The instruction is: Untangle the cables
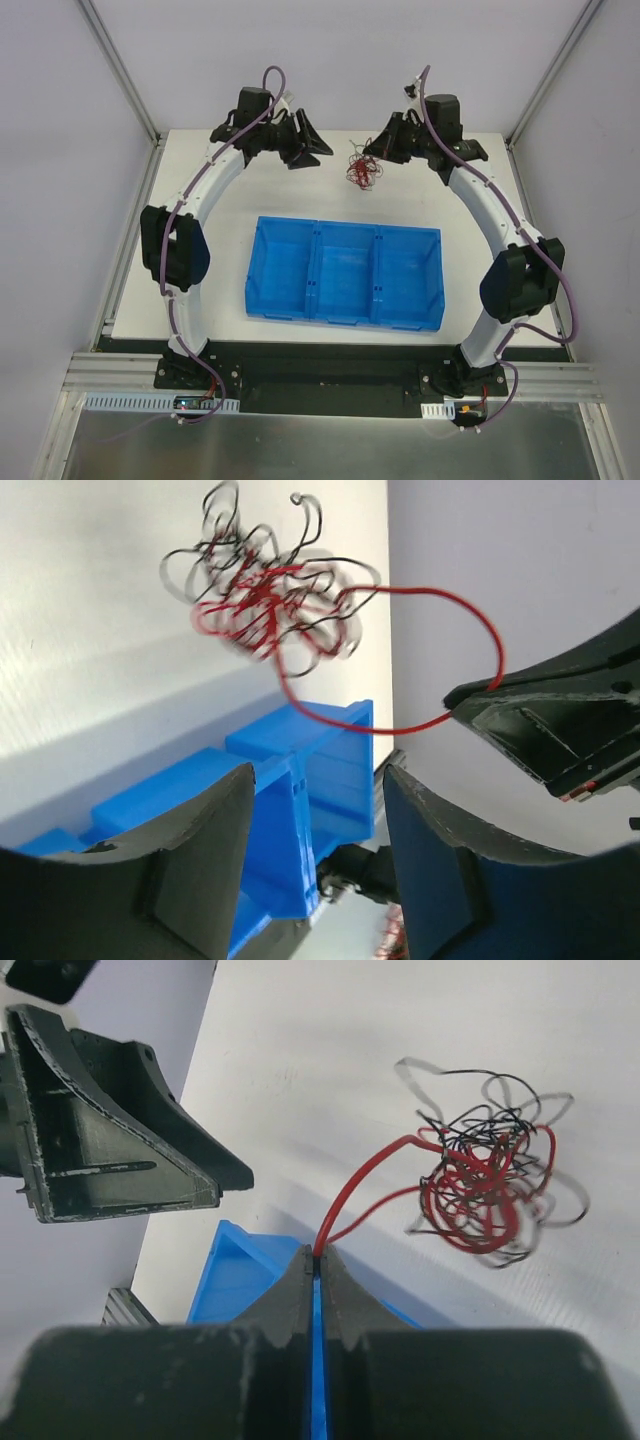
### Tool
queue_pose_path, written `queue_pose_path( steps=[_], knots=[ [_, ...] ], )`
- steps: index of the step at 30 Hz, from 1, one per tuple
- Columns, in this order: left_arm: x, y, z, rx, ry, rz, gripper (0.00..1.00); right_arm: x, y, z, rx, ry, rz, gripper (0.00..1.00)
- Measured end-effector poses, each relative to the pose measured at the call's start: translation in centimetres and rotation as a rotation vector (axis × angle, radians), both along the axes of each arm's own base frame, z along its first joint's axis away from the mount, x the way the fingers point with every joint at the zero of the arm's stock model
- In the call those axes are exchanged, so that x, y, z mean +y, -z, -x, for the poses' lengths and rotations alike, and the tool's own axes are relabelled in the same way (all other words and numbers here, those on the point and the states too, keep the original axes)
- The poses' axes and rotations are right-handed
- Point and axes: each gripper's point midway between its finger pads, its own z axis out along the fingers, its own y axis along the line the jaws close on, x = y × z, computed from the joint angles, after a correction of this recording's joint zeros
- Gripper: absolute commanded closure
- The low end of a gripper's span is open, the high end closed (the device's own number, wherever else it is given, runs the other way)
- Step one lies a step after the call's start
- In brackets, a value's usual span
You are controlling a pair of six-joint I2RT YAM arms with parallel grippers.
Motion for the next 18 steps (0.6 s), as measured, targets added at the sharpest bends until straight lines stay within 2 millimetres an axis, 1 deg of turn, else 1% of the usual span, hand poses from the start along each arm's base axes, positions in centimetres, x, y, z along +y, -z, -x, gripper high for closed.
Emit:
queue_pose_path(
  steps=[2,3,6,9,12,14,15,17,18],
  knots=[
    [-0.6,-1.2,-0.5,-0.07,0.029,-0.005,0.52,0.1,-0.7,0.0,-0.01,-0.005,-0.006,1.0],
    [-1.0,-2.0,-0.7,-0.108,0.043,-0.004,0.52,0.1,-0.9,0.0,-0.011,-0.007,-0.008,1.0],
    [-2.2,-3.7,-0.7,-0.19,0.078,0.009,0.46,0.2,-0.9,0.4,0.007,-0.015,-0.011,1.0],
    [-3.1,-4.2,-0.5,-0.226,0.103,0.019,0.44,0.2,-1.0,0.8,0.038,-0.018,-0.018,1.0],
    [-3.8,-3.4,-0.5,-0.226,0.121,0.015,0.42,0.5,-2.0,0.8,0.054,-0.015,-0.054,1.0],
    [-4.1,-2.5,-0.9,-0.222,0.127,0.01,0.34,0.7,-2.8,0.9,0.065,-0.012,-0.088,1.0],
    [-4.4,-1.9,-1.1,-0.216,0.132,0.01,0.25,0.9,-3.3,0.9,0.07,-0.011,-0.11,1.0],
    [-4.8,-0.9,-1.6,-0.208,0.138,0.016,0.17,1.2,-4.0,0.9,0.083,-0.007,-0.147,1.0],
    [-5.0,-0.2,-1.9,-0.197,0.14,0.021,0.16,1.4,-4.4,0.9,0.091,-0.007,-0.171,1.0]
  ],
)
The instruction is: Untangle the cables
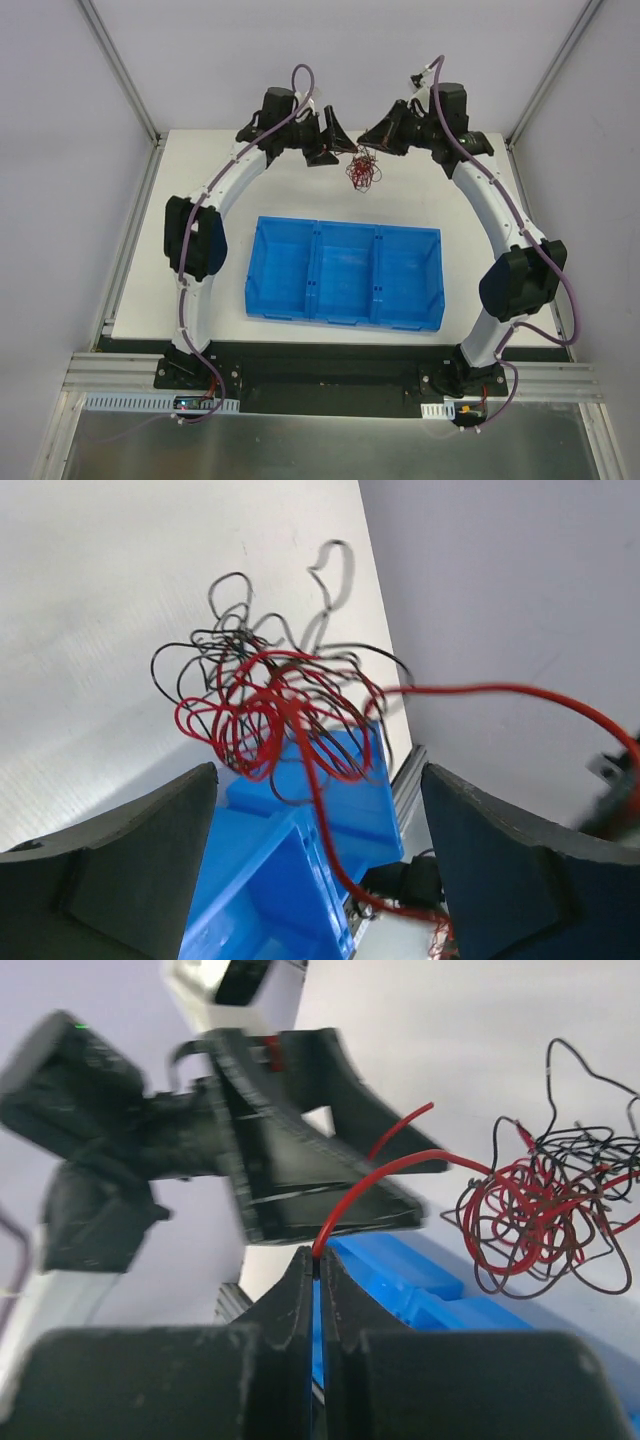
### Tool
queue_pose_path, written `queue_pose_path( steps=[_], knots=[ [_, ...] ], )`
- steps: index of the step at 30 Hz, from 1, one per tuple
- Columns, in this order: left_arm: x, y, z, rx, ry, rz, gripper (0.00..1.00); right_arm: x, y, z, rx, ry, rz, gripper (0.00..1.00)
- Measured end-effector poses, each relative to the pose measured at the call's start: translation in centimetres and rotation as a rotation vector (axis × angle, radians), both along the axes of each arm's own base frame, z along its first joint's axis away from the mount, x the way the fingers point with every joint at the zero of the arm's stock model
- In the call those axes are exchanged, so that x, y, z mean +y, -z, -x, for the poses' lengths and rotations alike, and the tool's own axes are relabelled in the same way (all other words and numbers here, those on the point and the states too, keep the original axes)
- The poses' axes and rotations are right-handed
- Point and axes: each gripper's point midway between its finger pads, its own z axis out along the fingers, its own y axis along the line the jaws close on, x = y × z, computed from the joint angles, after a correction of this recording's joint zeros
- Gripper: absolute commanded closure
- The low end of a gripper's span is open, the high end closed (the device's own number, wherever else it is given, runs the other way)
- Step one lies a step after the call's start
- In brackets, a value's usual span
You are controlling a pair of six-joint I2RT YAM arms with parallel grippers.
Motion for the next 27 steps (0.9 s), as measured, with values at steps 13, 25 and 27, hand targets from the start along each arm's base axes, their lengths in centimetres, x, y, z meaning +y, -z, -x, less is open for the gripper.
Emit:
queue_pose_path(
  steps=[13,25,27],
  knots=[
    [-2.7,10.0,-3.0,0.162,-0.076,-0.033,0.49,1.0,-9.4,-0.1,-0.038,0.052,-0.202,1.0],
    [5.7,13.9,-7.2,0.201,-0.265,-0.106,0.34,-2.6,-24.9,2.2,-0.338,0.127,-0.394,1.0],
    [5.6,13.7,-6.0,0.215,-0.229,-0.097,0.34,-2.4,-23.9,1.4,-0.305,0.132,-0.394,1.0]
  ],
)
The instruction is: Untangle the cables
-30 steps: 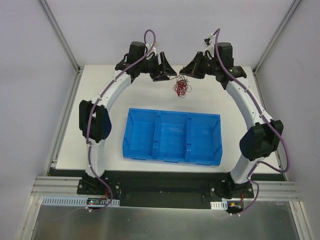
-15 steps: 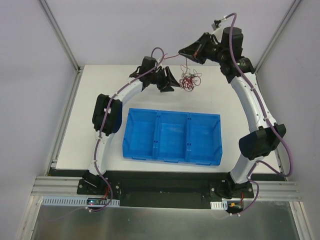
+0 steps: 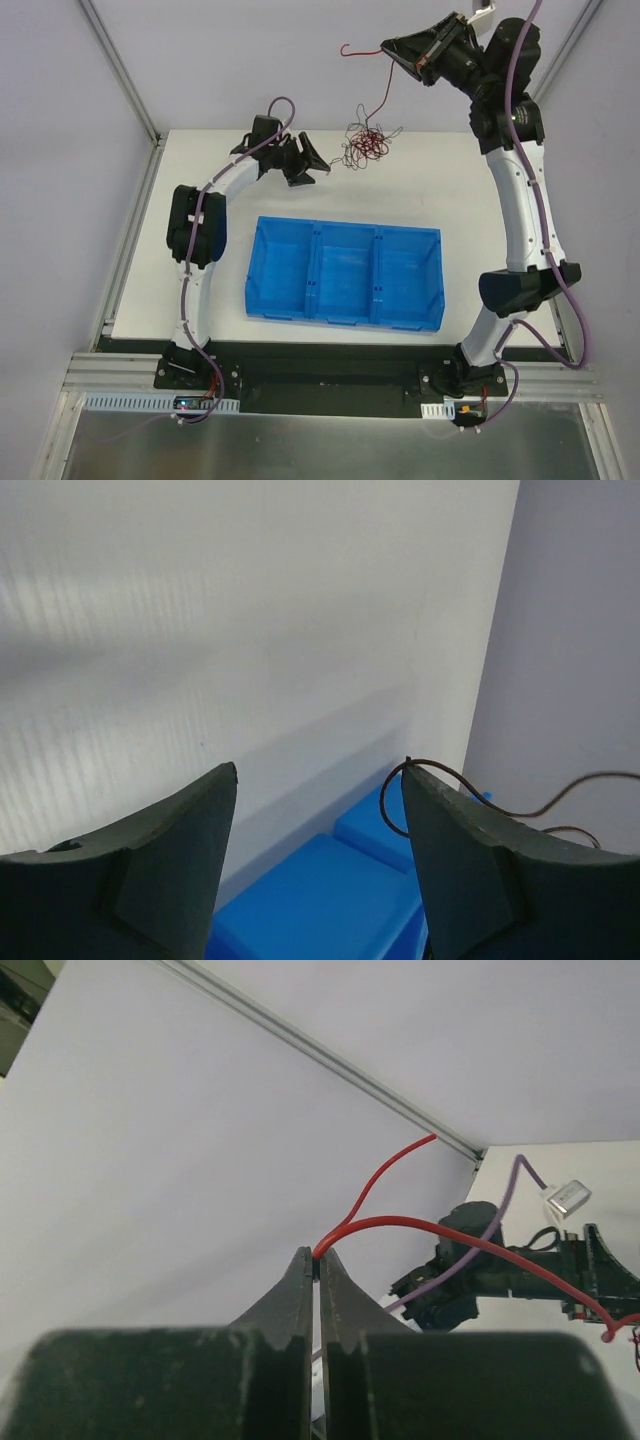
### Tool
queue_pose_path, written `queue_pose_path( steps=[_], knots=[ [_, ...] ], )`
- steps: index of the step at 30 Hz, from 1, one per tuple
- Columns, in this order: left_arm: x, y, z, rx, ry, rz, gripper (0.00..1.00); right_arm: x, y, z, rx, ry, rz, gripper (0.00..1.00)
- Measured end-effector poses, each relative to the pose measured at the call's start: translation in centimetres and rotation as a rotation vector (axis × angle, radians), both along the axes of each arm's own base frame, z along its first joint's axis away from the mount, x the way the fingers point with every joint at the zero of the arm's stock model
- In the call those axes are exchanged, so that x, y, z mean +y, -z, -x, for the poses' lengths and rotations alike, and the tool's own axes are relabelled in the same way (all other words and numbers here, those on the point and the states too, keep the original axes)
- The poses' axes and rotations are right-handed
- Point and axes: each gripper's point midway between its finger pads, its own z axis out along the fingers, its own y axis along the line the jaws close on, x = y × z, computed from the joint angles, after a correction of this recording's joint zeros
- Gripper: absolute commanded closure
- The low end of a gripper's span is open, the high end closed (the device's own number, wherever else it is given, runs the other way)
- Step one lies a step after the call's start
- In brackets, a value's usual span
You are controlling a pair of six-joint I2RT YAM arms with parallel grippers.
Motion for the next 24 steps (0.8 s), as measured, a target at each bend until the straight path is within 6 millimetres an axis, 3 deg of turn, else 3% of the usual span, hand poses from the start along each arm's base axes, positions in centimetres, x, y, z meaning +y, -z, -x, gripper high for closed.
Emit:
queue_pose_path(
  steps=[3,8,11,12,14,16,24],
  knots=[
    [-0.1,-2.0,1.6,-0.014,0.045,0.026,0.43,0.4,2.3,-1.7,0.056,0.0,0.008,1.0],
    [-0.3,-9.0,3.4,-0.149,0.109,0.08,0.77,0.8,6.5,-4.1,0.153,0.006,0.035,1.0],
    [-0.1,-12.4,4.2,-0.232,0.129,0.094,0.88,0.5,7.7,-4.7,0.178,0.015,0.043,1.0],
    [0.0,-13.2,4.4,-0.251,0.132,0.094,0.83,0.4,7.7,-4.7,0.178,0.017,0.043,1.0],
    [0.1,-14.1,4.7,-0.281,0.138,0.092,0.47,0.2,7.7,-4.9,0.177,0.026,0.042,1.0],
    [0.1,-14.4,5.0,-0.296,0.146,0.086,0.36,0.1,7.6,-5.0,0.178,0.031,0.037,1.0],
    [-0.7,-14.3,5.5,-0.229,0.143,0.17,0.39,0.2,7.3,-4.8,0.196,0.025,0.011,1.0]
  ],
)
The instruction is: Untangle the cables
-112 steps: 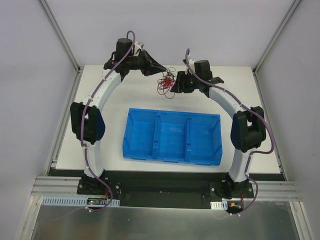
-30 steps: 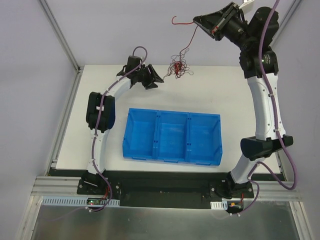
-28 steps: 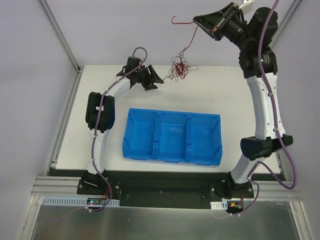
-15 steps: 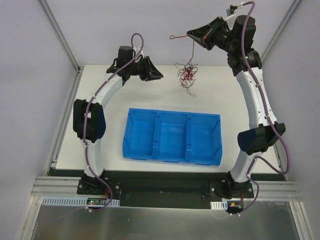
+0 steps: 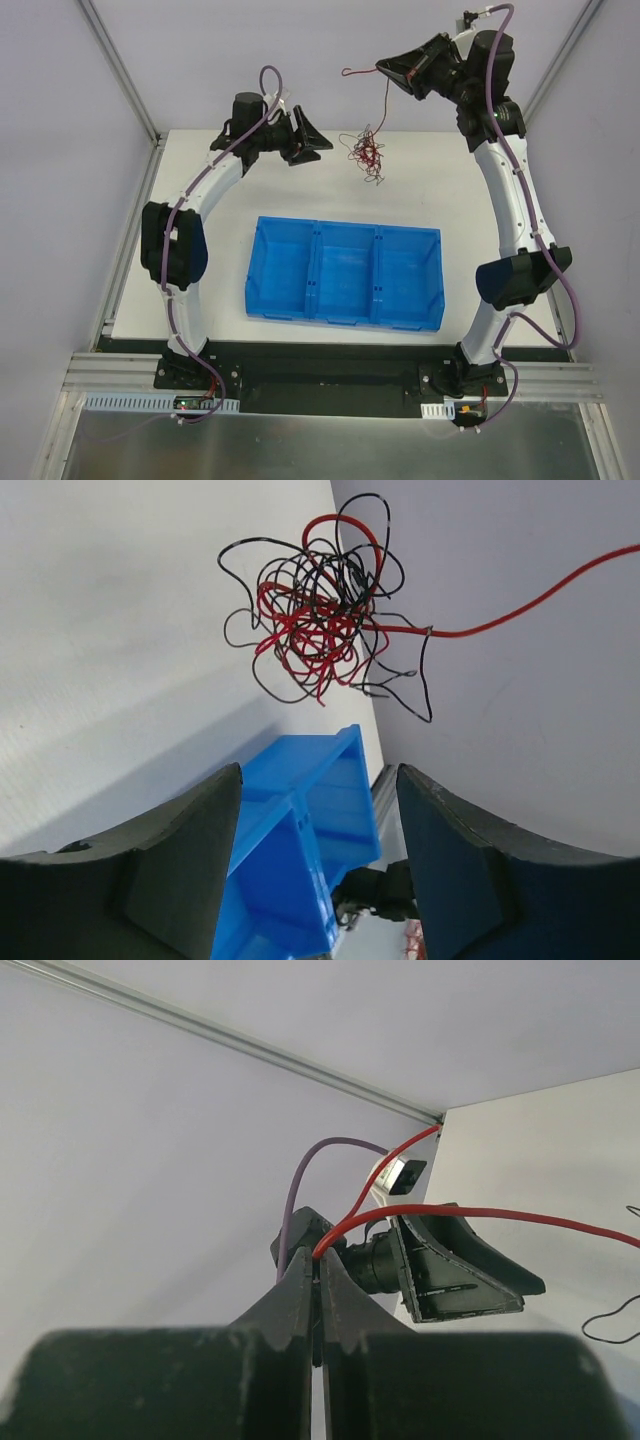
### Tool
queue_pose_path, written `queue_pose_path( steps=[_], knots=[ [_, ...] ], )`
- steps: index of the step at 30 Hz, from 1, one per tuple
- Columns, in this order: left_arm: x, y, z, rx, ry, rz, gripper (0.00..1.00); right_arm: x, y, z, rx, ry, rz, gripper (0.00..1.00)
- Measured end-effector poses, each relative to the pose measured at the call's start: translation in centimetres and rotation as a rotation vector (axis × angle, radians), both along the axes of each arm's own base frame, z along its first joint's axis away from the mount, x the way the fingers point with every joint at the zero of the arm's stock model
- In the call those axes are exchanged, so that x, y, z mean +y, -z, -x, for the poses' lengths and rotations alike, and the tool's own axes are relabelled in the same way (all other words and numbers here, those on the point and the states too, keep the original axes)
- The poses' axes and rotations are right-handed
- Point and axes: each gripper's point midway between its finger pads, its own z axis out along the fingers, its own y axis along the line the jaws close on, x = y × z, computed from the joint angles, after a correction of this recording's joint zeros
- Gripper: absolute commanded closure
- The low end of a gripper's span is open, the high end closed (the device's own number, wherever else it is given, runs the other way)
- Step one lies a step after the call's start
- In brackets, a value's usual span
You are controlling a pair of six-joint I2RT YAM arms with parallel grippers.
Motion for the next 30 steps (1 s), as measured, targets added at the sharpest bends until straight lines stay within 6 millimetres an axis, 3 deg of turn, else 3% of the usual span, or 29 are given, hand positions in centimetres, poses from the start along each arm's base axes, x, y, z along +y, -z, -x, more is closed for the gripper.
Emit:
queue_pose_path(
  steps=[6,12,16,20,23,25,27,28,30],
  knots=[
    [-1.3,0.6,0.6,0.08,-0.004,0.067,0.39,0.9,0.9,1.0,0.016,-0.025,0.038,1.0],
    [-3.9,-0.1,2.4,0.074,0.057,0.113,0.38,2.0,1.9,3.3,0.047,-0.06,0.053,1.0],
    [-5.6,-0.8,3.2,0.062,0.102,0.138,0.5,2.2,2.3,3.9,0.065,-0.076,0.044,1.0],
    [-7.2,-0.8,3.6,0.06,0.126,0.138,0.73,2.4,1.8,4.2,0.054,-0.095,0.029,1.0],
    [-7.9,-0.5,3.9,0.064,0.124,0.121,0.78,2.4,1.5,4.3,0.04,-0.099,0.022,1.0],
    [-8.1,0.0,4.1,0.068,0.115,0.092,0.75,2.3,1.7,4.6,0.043,-0.099,0.021,1.0],
    [-8.0,0.4,4.0,0.07,0.103,0.065,0.55,2.3,1.9,4.8,0.049,-0.099,0.017,1.0],
    [-7.9,0.5,3.9,0.065,0.096,0.054,0.51,2.2,1.9,4.9,0.049,-0.099,0.016,1.0],
    [-7.8,0.9,3.6,0.06,0.079,0.034,0.5,2.2,1.9,5.0,0.048,-0.1,0.013,1.0]
  ],
)
